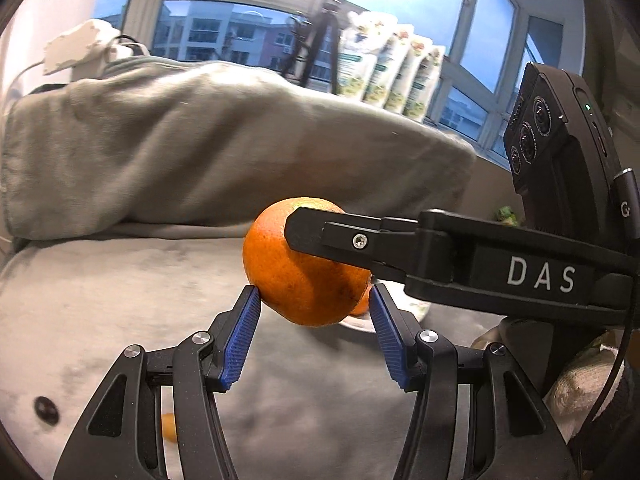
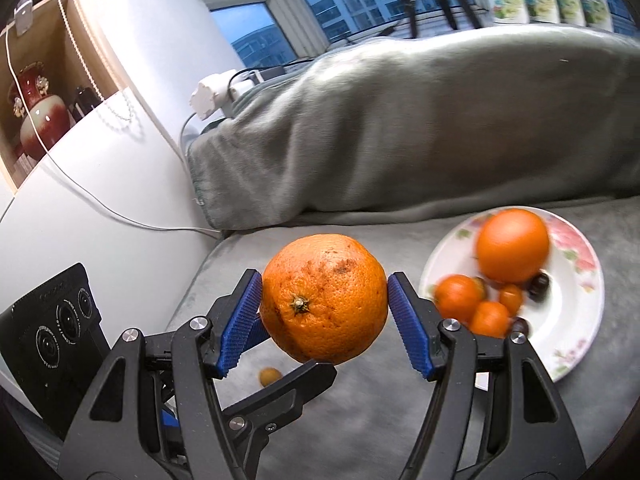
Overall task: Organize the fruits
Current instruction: 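Carry the orange in the right gripper toward the floral plate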
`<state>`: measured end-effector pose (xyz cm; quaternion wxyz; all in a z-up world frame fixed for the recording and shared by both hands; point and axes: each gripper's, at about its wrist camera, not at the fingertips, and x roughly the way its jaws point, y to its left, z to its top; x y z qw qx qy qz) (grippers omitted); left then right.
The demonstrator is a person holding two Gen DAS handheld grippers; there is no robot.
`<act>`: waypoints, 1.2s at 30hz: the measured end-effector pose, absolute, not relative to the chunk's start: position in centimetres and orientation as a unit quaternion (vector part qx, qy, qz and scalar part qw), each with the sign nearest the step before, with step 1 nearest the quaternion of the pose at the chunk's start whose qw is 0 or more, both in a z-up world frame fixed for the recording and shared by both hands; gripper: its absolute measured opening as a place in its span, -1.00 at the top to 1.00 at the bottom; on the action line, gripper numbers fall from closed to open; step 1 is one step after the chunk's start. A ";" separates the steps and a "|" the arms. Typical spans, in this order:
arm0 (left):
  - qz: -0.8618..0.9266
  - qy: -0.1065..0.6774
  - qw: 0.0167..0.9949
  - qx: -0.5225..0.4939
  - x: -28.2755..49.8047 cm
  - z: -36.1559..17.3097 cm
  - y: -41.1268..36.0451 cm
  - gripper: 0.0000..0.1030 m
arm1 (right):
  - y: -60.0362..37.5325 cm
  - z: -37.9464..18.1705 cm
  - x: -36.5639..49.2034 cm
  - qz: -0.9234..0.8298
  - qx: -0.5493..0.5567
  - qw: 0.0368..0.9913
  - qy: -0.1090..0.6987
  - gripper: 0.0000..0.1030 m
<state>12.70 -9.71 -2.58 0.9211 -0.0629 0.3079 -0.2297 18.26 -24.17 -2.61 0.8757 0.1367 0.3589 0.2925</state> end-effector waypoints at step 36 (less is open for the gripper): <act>-0.304 0.356 0.884 -0.012 15.3 -5.5 -23.3 -0.08 | -38.2 -6.1 19.9 0.214 0.170 0.884 0.380 -0.32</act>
